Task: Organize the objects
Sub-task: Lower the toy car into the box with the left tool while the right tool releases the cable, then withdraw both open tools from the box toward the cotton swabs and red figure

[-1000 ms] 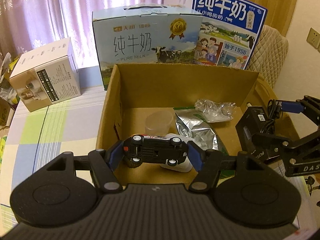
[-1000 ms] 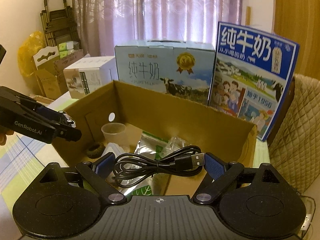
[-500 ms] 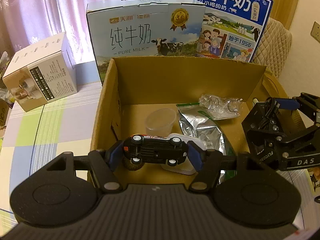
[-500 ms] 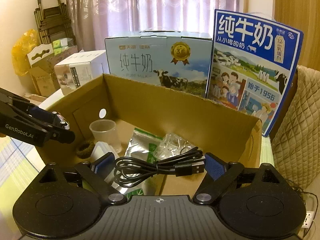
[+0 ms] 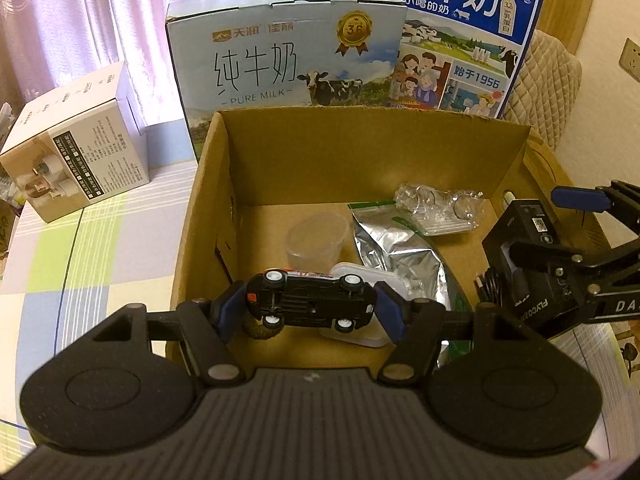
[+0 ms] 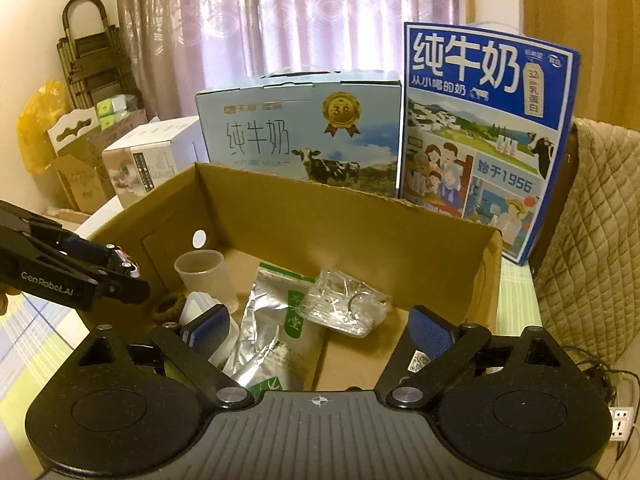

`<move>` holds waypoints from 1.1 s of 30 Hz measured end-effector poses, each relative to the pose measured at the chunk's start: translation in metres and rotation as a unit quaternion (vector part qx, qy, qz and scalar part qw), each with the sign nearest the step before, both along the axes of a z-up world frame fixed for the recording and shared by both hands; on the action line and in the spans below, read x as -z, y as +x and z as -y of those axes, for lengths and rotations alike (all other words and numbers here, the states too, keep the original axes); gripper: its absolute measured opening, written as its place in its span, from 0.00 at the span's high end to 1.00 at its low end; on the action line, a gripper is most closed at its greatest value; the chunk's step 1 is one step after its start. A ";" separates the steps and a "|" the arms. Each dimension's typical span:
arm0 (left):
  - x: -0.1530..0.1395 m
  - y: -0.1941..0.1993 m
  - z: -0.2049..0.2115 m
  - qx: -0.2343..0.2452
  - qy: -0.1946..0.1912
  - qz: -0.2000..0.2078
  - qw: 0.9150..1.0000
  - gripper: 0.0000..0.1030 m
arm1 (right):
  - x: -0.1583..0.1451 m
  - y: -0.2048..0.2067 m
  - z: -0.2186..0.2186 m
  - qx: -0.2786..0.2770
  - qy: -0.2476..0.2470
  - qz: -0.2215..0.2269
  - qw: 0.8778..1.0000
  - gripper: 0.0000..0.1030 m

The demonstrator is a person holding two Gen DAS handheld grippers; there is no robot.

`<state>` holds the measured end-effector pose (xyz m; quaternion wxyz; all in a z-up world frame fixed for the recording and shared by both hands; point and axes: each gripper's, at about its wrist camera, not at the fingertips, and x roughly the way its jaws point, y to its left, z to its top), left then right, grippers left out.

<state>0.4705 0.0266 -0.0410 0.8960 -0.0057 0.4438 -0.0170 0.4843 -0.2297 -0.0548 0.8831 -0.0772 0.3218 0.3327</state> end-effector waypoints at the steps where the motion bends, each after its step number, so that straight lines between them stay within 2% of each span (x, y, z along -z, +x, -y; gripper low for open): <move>1: 0.000 0.000 0.000 0.000 0.000 -0.001 1.000 0.38 | 0.000 0.000 0.001 0.002 0.001 -0.001 1.000 0.09; 6: 0.000 0.000 0.001 0.001 0.000 -0.003 1.000 0.37 | -0.001 -0.003 0.004 0.004 0.002 -0.003 1.000 0.09; 9: -0.001 0.000 0.001 0.000 0.003 0.001 1.000 0.27 | -0.001 -0.005 0.006 0.005 0.003 -0.003 1.000 0.09; 13: -0.005 -0.002 0.003 0.003 0.003 0.006 1.000 0.23 | -0.002 -0.009 0.009 0.007 0.006 -0.004 1.000 0.09; 33: -0.031 -0.032 0.013 0.008 -0.004 0.021 1.000 0.17 | -0.026 -0.045 0.024 0.009 0.048 -0.013 0.999 0.09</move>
